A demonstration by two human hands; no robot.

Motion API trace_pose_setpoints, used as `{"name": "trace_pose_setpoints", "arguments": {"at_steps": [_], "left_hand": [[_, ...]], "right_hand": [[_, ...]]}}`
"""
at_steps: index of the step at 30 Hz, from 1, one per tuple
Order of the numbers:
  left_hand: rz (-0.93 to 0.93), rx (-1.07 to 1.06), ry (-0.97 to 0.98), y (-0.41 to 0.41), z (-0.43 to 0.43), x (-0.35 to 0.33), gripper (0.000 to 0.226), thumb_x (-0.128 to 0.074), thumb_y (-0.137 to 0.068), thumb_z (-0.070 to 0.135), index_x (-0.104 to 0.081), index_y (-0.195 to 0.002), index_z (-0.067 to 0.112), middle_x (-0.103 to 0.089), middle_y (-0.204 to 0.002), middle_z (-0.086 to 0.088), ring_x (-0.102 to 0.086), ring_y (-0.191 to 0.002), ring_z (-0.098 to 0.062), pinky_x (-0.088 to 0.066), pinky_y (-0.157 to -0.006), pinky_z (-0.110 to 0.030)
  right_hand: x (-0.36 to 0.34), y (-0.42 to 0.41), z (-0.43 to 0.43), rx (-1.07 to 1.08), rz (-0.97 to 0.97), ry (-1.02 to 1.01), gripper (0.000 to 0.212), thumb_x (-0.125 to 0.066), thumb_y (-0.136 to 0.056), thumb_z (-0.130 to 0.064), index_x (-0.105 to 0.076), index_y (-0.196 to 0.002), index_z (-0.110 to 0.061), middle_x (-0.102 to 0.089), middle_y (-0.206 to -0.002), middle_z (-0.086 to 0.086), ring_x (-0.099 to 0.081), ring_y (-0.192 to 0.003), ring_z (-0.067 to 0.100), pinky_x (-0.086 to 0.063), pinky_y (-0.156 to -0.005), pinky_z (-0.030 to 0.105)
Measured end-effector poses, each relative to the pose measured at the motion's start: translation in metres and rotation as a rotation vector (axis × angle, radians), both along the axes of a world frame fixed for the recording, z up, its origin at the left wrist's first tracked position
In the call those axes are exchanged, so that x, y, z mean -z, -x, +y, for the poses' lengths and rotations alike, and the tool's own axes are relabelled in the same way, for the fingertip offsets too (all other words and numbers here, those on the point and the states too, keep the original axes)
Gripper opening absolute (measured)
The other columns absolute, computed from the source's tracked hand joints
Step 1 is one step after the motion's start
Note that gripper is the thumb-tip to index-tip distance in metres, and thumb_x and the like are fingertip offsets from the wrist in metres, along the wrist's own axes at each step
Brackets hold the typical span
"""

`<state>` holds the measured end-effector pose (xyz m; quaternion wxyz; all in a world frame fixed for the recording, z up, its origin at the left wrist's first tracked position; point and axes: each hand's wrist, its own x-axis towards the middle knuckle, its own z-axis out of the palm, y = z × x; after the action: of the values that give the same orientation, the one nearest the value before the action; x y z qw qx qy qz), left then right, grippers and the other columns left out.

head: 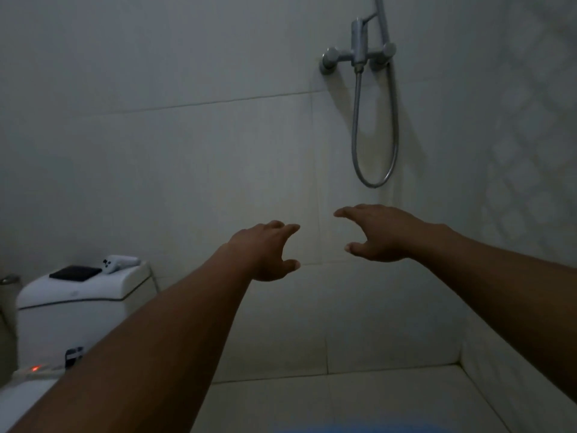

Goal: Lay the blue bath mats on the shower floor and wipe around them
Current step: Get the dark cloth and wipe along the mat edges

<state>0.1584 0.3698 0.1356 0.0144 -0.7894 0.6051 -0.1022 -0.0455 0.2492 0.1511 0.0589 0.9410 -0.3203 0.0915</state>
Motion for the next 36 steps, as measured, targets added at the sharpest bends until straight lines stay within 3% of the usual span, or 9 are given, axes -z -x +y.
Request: {"name": "trace_pose_setpoints", "arguments": {"at_steps": [8,14,20,25,30,36], "left_hand": [[0.0,0.039,-0.091,0.039,-0.033,-0.292,0.081,-0.054,-0.093,0.062,-0.015,-0.159,0.035,-0.032,-0.161,0.0,-0.043,-0.14,-0.028,-0.044,-0.107,-0.05],[-0.042,0.209,-0.013,0.135,-0.08,-0.426,0.08,-0.056,-0.092,0.061,-0.02,-0.158,0.033,-0.034,-0.161,-0.002,-0.044,-0.14,-0.03,-0.044,-0.107,-0.051],[-0.005,0.447,0.022,0.27,-0.128,-0.483,0.073,-0.057,-0.092,0.062,-0.033,-0.154,0.032,-0.038,-0.159,-0.003,-0.04,-0.142,-0.028,-0.038,-0.113,-0.05],[0.011,0.731,0.028,0.397,-0.132,-0.511,0.067,-0.059,-0.093,0.059,-0.042,-0.15,0.03,-0.045,-0.151,-0.007,-0.049,-0.133,-0.031,-0.042,-0.108,-0.048],[0.059,1.132,0.005,0.528,-0.091,-0.526,0.067,-0.063,-0.09,0.06,-0.047,-0.145,0.027,-0.049,-0.148,-0.007,-0.052,-0.13,-0.03,-0.044,-0.107,-0.048],[0.142,1.676,-0.076,0.653,0.064,-0.531,0.065,-0.063,-0.087,0.064,-0.052,-0.141,0.029,-0.055,-0.142,-0.005,-0.054,-0.127,-0.028,-0.045,-0.108,-0.049]], "right_hand": [[-0.288,0.032,-0.001,0.091,0.058,-0.112,0.075,-0.061,-0.09,-0.049,-0.023,-0.153,-0.035,-0.038,-0.154,0.001,-0.042,-0.137,0.026,-0.041,-0.108,0.043],[-0.42,0.123,-0.004,0.199,0.061,-0.031,0.074,-0.061,-0.089,-0.048,-0.025,-0.153,-0.032,-0.04,-0.152,0.004,-0.041,-0.137,0.026,-0.041,-0.107,0.043],[-0.48,0.271,0.013,0.498,0.079,0.031,0.072,-0.06,-0.09,-0.052,-0.027,-0.151,-0.033,-0.039,-0.151,0.002,-0.045,-0.133,0.026,-0.043,-0.105,0.044],[-0.501,0.397,0.078,0.874,0.105,0.056,0.071,-0.059,-0.091,-0.052,-0.027,-0.151,-0.033,-0.038,-0.151,0.002,-0.045,-0.133,0.026,-0.043,-0.105,0.043],[-0.509,0.483,0.214,1.304,0.119,0.058,0.071,-0.059,-0.092,-0.05,-0.027,-0.152,-0.032,-0.037,-0.152,0.002,-0.045,-0.133,0.026,-0.044,-0.104,0.043],[-0.527,0.502,0.424,1.804,0.113,0.066,0.056,-0.058,-0.092,-0.052,-0.045,-0.141,-0.03,-0.048,-0.144,0.004,-0.051,-0.125,0.026,-0.047,-0.101,0.043]]}}
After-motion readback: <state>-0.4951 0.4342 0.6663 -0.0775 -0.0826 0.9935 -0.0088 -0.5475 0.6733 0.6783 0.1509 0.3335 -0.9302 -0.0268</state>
